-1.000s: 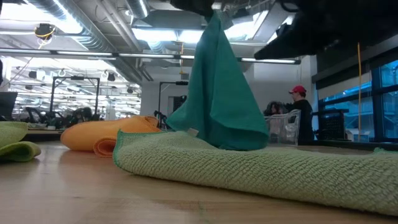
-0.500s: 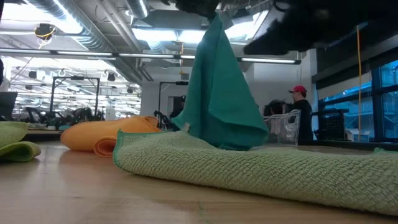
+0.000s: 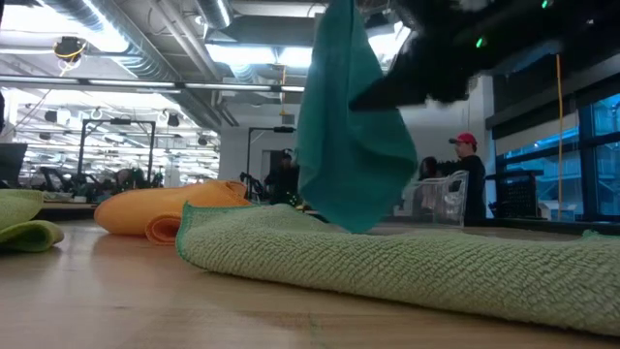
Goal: Fold microfiber towels
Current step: Fold the blue microfiber cloth
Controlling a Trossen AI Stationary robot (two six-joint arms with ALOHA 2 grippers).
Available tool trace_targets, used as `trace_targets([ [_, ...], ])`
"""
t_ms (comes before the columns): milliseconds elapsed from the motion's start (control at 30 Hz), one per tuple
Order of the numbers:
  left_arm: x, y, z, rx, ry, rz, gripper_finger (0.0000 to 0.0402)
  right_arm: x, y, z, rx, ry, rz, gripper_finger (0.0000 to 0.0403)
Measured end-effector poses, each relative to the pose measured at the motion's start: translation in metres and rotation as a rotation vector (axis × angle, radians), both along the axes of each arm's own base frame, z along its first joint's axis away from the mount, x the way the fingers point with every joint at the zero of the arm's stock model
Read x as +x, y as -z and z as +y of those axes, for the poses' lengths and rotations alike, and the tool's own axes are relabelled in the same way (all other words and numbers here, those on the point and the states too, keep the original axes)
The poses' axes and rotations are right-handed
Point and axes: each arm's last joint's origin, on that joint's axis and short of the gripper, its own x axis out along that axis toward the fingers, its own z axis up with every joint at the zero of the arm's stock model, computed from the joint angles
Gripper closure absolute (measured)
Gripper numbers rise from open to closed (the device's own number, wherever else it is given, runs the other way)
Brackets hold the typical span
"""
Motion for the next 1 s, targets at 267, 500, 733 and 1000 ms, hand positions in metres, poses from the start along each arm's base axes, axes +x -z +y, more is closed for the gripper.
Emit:
trace_targets([
  [267,0.000,0.001,0.004,0.006,-0.041,0.016,0.0401,0.007,0.023,0.018,-0.154,0.065,0.008,0.0147],
  [500,0.000,0.001,0.005,-0.016,-0.030,-0.010,0.0401,0.016,0.046,0.019,-0.238,0.303,-0.052,0.0147],
  [733,0.000,0.001,0.001,-0.016,-0.018,-0.010,0.0401,0.019,0.050,0.006,-0.263,0.363,-0.036,0.0147],
  [1000,-0.004,0.001,-0.013,0.000,-0.012,0.008,0.0401,0.023,0.050,-0.006,-0.313,0.328,0.020,0.0172],
])
